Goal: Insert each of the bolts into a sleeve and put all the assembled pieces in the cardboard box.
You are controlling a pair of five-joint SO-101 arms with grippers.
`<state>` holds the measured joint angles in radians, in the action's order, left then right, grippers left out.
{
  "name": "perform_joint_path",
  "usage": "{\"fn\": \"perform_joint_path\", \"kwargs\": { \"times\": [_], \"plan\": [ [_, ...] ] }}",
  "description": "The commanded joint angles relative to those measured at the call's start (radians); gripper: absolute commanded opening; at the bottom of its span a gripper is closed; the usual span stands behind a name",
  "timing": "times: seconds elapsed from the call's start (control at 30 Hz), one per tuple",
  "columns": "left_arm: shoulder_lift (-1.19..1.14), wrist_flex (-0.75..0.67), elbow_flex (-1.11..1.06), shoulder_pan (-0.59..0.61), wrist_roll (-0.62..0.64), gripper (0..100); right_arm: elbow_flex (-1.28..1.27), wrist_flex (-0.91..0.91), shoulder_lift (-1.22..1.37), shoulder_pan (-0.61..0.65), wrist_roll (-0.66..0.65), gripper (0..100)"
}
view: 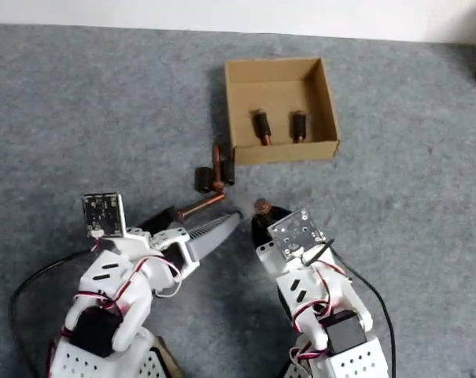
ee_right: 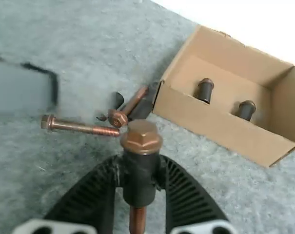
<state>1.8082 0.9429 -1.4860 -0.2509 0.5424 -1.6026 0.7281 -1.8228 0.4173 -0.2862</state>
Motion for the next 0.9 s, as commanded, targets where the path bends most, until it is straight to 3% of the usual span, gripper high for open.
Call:
{"fn": "perform_joint_path", "kwargs": {
  "times": [0.0,0.13,0.23,0.37,0.63,0.87],
  "plan": [
    [0.005,0.031,0.058,0.035,0.005,35,0.074,-0.001,-0.013,-0.016,0.003,0.4],
    [0.007,0.035,0.058,0.068,0.005,20,0.074,-0.001,-0.013,-0.018,0.003,0.4],
    [0.007,0.043,0.056,0.088,0.003,14,0.076,-0.001,-0.013,-0.033,0.003,0.4],
    [0.007,0.057,0.045,0.094,0.003,13,0.133,0.004,0.058,-0.033,0.003,0.4],
    [0.007,0.049,0.002,0.094,0.002,13,0.433,-0.002,0.552,-0.107,0.003,0.5],
    [0.007,0.049,-0.041,0.096,0.002,13,0.707,-0.002,0.768,-0.131,0.003,0.5]
  ]
}}
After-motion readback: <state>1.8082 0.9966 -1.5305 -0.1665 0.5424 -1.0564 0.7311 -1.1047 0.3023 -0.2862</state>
